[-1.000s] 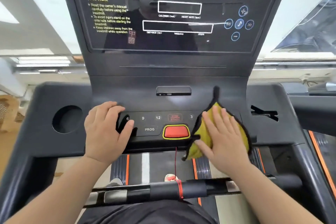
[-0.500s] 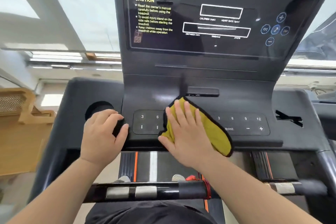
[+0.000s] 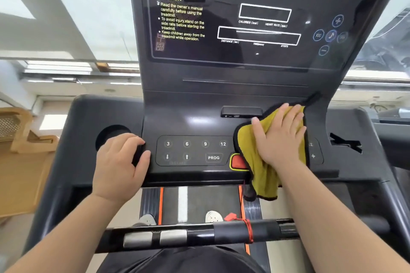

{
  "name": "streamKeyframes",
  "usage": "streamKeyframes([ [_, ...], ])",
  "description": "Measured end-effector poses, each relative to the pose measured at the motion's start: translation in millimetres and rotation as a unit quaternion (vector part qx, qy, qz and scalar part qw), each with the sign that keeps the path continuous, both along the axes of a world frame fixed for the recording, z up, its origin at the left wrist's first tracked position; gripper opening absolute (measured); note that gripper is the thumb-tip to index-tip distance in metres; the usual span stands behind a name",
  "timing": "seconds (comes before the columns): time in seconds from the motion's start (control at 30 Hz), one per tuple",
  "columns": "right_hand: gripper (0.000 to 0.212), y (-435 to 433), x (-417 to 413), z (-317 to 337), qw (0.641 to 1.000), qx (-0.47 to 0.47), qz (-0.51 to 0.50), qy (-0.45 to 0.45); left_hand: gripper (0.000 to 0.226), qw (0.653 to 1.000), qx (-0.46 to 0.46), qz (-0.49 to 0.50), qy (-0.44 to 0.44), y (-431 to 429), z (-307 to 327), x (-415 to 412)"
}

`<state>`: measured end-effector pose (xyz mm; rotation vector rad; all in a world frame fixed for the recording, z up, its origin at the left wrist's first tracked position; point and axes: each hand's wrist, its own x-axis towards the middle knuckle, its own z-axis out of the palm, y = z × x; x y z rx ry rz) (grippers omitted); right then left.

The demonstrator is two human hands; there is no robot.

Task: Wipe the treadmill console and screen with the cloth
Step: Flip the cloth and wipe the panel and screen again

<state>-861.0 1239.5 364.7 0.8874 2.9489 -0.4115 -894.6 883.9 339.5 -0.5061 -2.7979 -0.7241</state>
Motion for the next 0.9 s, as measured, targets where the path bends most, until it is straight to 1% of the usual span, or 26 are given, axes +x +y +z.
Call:
streamKeyframes([
  [0.03,0.105,-5,-8,2,0.999,-0.001,0.028,0.023,0.035,1.0,-0.003,0.0,-0.002,0,0,1],
  [0.07,0.103,-13,-15,3,0.996,0.019,0.073,0.038,0.035,1.0,-0.007,0.001,-0.004,0,0,1],
  [0.1,0.101,-20,-19,3,0.989,0.059,0.126,0.038,0.036,1.0,-0.011,0.002,-0.005,0,0,2],
  [0.17,0.095,-36,-26,5,0.963,0.134,0.233,0.012,0.036,1.0,-0.018,0.007,-0.012,0,-1,2],
  [0.23,0.089,-51,-32,7,0.922,0.159,0.352,-0.005,0.036,0.999,-0.023,0.011,-0.019,1,-1,2],
  [0.3,0.083,-70,-40,8,0.858,0.154,0.49,-0.014,0.035,0.999,-0.025,0.013,-0.021,1,0,2],
  [0.37,0.078,-94,-47,10,0.804,0.111,0.584,-0.031,0.035,0.999,-0.027,0.013,-0.014,2,1,3],
  [0.43,0.075,-115,-47,12,0.766,0.069,0.636,-0.062,0.034,1.0,-0.017,0.019,-0.004,2,3,3],
  [0.53,0.073,-119,-31,11,0.719,0.054,0.688,-0.074,0.032,0.999,0.002,0.038,0.004,0,5,3],
  [0.57,0.071,-111,-26,11,0.717,0.052,0.691,-0.074,0.031,0.999,0.005,0.043,0.004,-1,6,3],
  [0.6,0.07,-99,-25,11,0.726,0.051,0.682,-0.076,0.03,0.999,0.006,0.047,0.004,-2,7,3],
  [0.63,0.068,-86,-25,11,0.746,0.054,0.659,-0.08,0.03,0.999,0.004,0.05,0.003,-3,8,2],
  [0.73,0.072,-67,-31,12,0.83,0.099,0.545,-0.061,0.032,0.997,-0.031,0.065,-0.002,-11,12,-1],
  [0.77,0.074,-76,-32,11,0.852,0.105,0.509,-0.058,0.034,0.996,-0.047,0.074,-0.009,-15,13,-3],
  [0.83,0.078,-109,-32,7,0.885,0.082,0.455,-0.052,0.037,0.993,-0.068,0.092,-0.024,-26,15,-8],
  [0.9,0.079,-148,-38,4,0.9,0.05,0.431,-0.041,0.038,0.992,-0.067,0.104,-0.031,-37,16,-13],
])
